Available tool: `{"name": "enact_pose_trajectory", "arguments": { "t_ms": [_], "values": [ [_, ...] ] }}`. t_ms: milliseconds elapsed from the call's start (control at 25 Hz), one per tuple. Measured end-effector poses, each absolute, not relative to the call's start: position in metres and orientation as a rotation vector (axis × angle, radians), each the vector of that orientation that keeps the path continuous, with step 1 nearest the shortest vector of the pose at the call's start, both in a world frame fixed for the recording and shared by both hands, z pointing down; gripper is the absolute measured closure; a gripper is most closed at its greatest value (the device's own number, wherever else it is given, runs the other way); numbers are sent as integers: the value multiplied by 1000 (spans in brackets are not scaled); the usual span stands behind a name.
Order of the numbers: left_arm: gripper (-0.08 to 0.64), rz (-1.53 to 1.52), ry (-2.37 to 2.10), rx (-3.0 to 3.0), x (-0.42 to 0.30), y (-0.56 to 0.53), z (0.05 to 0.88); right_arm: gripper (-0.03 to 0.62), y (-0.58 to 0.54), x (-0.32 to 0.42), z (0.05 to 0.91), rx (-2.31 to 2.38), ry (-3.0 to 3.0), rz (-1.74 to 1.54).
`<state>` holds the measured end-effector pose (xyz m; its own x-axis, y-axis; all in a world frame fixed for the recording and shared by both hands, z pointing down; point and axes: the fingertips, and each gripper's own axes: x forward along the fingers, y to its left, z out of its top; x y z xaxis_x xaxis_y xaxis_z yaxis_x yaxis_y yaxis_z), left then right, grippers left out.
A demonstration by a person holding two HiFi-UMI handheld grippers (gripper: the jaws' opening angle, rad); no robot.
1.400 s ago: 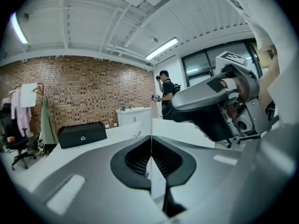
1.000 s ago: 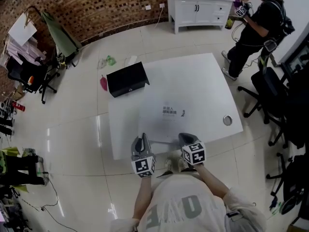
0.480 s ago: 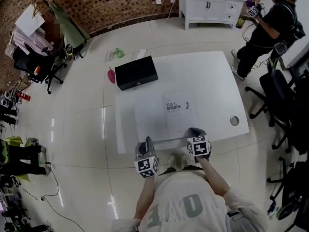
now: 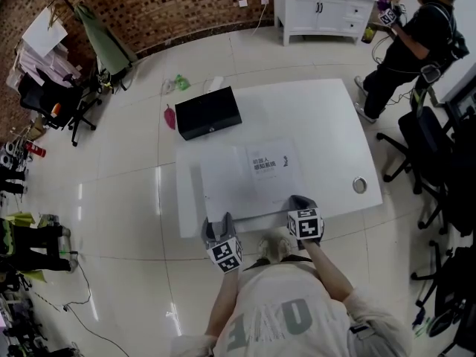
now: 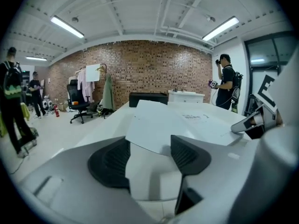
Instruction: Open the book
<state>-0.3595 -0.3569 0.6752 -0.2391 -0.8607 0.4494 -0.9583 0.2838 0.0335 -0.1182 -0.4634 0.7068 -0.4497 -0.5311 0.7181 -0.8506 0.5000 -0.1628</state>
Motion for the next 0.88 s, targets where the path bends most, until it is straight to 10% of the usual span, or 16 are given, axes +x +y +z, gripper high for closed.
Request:
{"name": "enact_pose_trajectory", "arguments": {
  "t_ms": [120,400,480,560,880],
  "values": [
    [162,389,-2245,1529,-379,-348,682,588,-463,-118,706,1128,-2145,683],
    [133,207,-2288,1557,-390,-360,652,588,-465,-119,686,1169,-2271,773],
    [204,102,-2174,1766,-370,-378,624,588,-468,-121,653,1198,-2378,766],
    [509,-5,-1935,2013,-339,-395,597,588,-469,-125,618,1213,-2479,721],
    [541,-190,-1783,2306,-307,-400,510,588,-428,-120,545,1262,-2634,717]
  ]
}}
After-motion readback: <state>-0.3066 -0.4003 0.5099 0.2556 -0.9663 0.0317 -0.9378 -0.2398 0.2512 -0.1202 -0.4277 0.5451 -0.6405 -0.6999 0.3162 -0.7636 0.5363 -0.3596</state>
